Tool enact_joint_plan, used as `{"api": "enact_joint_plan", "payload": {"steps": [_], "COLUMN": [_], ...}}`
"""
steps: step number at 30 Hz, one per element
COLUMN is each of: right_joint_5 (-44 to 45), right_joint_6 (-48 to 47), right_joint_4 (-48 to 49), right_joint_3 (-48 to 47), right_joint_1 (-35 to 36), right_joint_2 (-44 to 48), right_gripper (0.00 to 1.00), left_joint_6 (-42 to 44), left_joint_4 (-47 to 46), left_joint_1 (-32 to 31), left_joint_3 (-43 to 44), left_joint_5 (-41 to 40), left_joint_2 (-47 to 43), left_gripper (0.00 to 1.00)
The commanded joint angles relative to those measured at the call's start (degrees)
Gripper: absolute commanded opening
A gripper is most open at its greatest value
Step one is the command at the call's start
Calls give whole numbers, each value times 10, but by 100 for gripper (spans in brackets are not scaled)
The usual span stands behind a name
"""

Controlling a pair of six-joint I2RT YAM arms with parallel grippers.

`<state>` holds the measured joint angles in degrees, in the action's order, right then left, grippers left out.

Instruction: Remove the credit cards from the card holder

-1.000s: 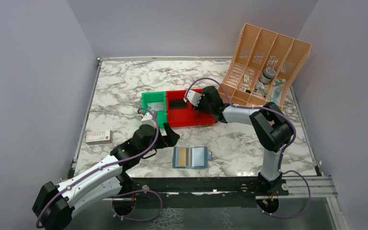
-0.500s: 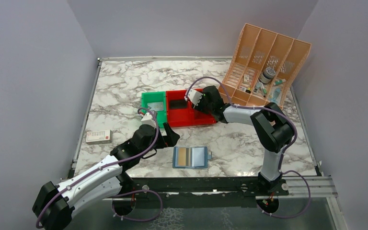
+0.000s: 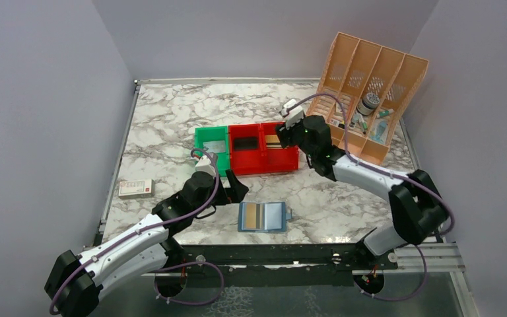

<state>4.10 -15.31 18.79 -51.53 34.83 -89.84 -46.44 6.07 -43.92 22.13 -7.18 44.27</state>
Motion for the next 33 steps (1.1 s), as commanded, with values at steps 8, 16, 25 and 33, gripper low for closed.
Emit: {"api": "enact_joint_plan", "payload": {"steps": [8, 16, 25, 33], "right_joint_5": [-153, -231, -143, -88], "right_joint_6": [523, 623, 653, 680], "right_joint_4": [-31, 40, 27, 41], "right_joint_3": [143, 249, 265, 280], "right_joint_1": [2, 63, 144, 208], "right_joint_2": [183, 184, 179, 173], "right_gripper": [57, 55, 45, 39], "left_joint_6": [30, 44, 53, 67], "left_joint_4": [-14, -1, 8, 1], "left_joint_1": [4, 4, 4, 5], "left_joint_3": [5, 5, 9, 10], "left_joint_5": [52, 64, 69, 96], "left_joint_2": [4, 11, 14, 32], "left_gripper": [99, 96, 92, 89]}}
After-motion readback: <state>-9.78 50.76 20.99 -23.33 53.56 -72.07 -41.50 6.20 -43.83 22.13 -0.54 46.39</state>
